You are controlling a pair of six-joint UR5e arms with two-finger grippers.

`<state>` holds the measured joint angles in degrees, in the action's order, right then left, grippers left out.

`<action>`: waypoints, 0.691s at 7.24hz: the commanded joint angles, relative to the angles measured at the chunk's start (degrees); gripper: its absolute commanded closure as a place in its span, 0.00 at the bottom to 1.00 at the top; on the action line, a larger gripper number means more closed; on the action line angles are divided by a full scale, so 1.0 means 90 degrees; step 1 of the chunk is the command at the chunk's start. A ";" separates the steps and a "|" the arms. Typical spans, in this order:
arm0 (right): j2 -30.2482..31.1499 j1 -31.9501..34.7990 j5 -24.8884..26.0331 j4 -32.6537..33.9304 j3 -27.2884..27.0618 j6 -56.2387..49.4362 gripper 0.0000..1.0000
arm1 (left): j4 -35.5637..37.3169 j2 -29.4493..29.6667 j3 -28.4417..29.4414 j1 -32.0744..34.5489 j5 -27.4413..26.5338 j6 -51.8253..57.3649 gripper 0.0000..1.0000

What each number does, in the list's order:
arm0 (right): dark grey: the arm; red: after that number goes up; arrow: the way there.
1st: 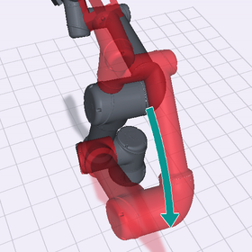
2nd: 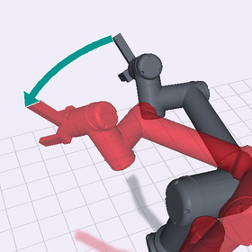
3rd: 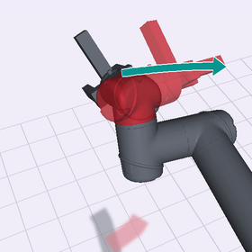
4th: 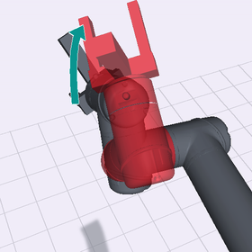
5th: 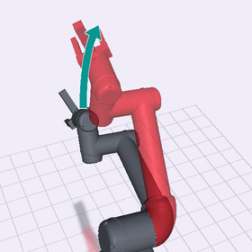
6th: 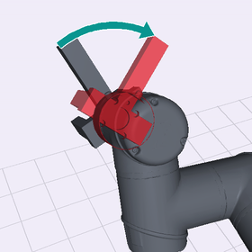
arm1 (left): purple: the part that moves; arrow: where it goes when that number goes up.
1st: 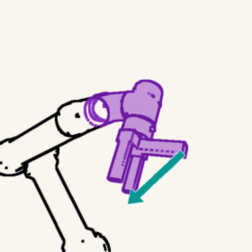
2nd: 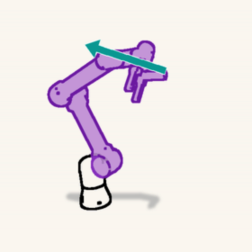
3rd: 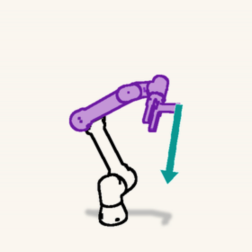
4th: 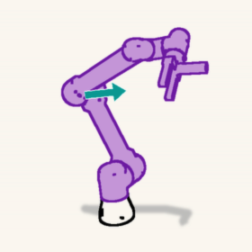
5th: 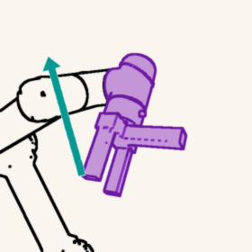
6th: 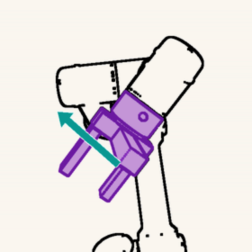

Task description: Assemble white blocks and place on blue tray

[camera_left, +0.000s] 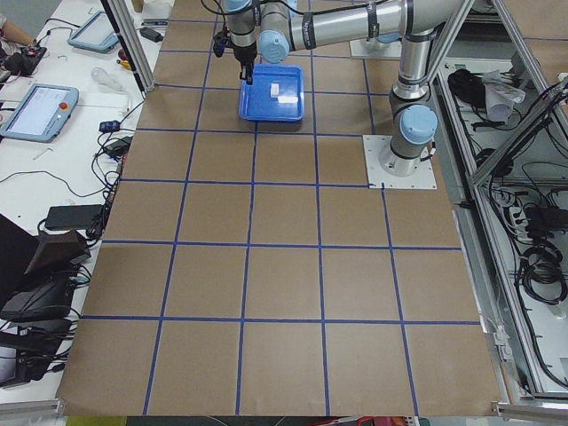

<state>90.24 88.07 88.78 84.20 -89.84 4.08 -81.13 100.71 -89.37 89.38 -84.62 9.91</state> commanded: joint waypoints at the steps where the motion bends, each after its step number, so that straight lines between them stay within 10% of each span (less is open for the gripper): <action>1: 0.0081 0.0000 0.0116 0.0049 -0.0057 0.0482 0.00 | -0.0856 -0.0805 0.0330 -0.0554 -0.0061 0.0917 1.00; 3: 0.0090 0.0000 0.0125 0.0029 0.0011 0.0504 0.00 | -0.0868 -0.1316 0.0253 -0.0488 -0.0535 0.0707 0.88; 4: 0.0090 0.0000 0.0116 0.0029 0.0001 0.0504 0.00 | -0.0868 -0.1366 0.0223 -0.0488 -0.0598 0.0676 0.50; 5: 0.0081 0.0000 0.0116 0.0029 0.0001 0.0504 0.00 | -0.0868 -0.1337 0.0194 -0.0478 -0.0560 0.0550 0.44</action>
<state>91.03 88.07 89.85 84.47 -89.85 8.56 -88.88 89.01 -87.27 85.02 -89.24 15.98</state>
